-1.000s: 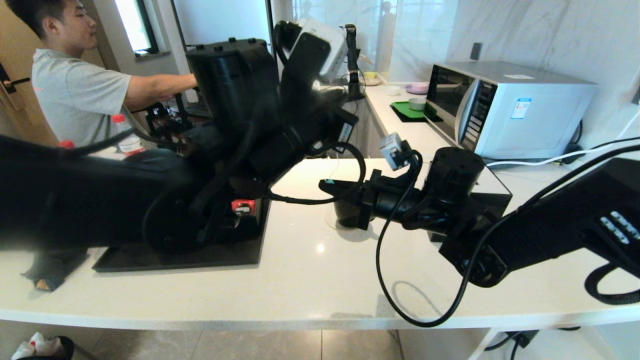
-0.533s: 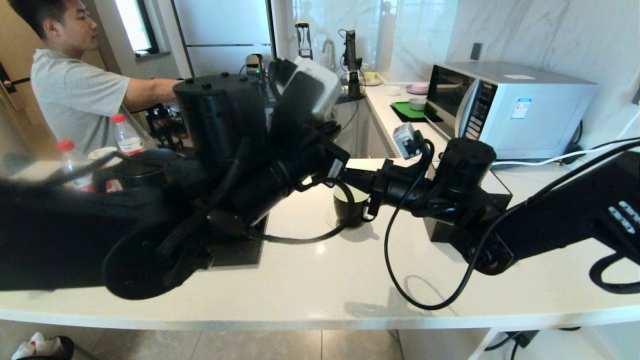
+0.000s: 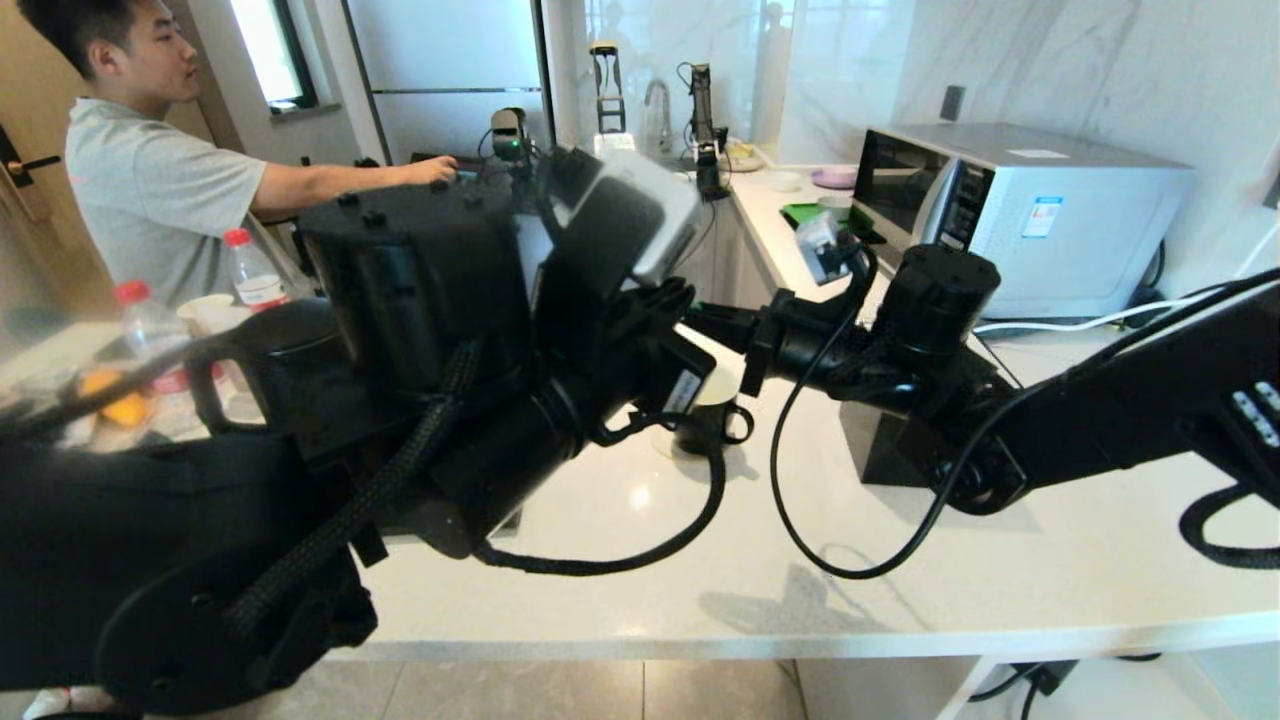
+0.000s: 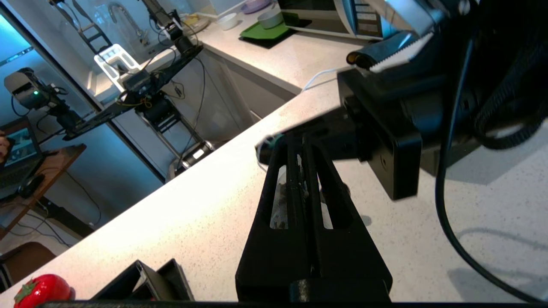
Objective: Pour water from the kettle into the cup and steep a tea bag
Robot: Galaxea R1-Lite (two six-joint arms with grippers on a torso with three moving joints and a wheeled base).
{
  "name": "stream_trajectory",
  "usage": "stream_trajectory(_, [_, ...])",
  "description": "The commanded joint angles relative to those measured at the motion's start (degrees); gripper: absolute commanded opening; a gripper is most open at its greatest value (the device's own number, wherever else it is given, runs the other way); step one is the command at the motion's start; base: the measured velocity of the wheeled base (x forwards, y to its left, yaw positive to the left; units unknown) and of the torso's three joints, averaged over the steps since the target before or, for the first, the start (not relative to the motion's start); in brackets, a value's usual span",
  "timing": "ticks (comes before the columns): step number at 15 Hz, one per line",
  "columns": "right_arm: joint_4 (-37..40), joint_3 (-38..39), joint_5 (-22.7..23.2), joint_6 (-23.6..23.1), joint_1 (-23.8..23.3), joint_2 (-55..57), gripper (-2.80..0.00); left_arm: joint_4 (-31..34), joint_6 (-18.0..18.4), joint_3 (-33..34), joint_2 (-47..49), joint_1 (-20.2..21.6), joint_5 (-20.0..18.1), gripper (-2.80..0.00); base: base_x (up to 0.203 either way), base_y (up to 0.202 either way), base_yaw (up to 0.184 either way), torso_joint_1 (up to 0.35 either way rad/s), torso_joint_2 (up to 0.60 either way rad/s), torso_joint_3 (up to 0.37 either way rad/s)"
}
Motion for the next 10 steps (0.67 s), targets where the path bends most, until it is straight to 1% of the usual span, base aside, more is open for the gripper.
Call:
stream_trajectory(1, [0.2,-1.5,0.3,0.1,-0.1,-0.1,-2.8,-0.2,0.1,1.9,-1.0,-0.1,0.1,-2.8,0.0,0.0,0.0,0.0,0.0,0.0])
stream_trajectory(2, [0.5,-1.7,0.3,0.1,-0.2,-0.2,-2.8,-0.3,0.0,2.7,-1.2,-0.1,0.1,-2.8,0.0,0.0,0.0,0.0,0.0,0.0])
stream_trajectory(3, [0.6,-1.7,0.3,0.1,-0.2,-0.3,-2.8,-1.8,0.0,3.1,-1.1,-0.1,0.1,-2.8,0.0,0.0,0.0,0.0,0.0,0.0])
stream_trajectory(6, [0.7,-1.6,0.3,0.1,-0.2,-0.7,-2.8,-8.2,0.1,5.6,0.3,0.1,0.3,-2.8,0.0,0.0,0.0,0.0,0.0,0.0])
stream_trajectory(10, [0.7,-1.6,0.3,0.1,-0.2,-0.8,-2.8,-8.7,0.1,6.3,0.4,0.2,0.3,-2.8,0.0,0.0,0.0,0.0,0.0,0.0])
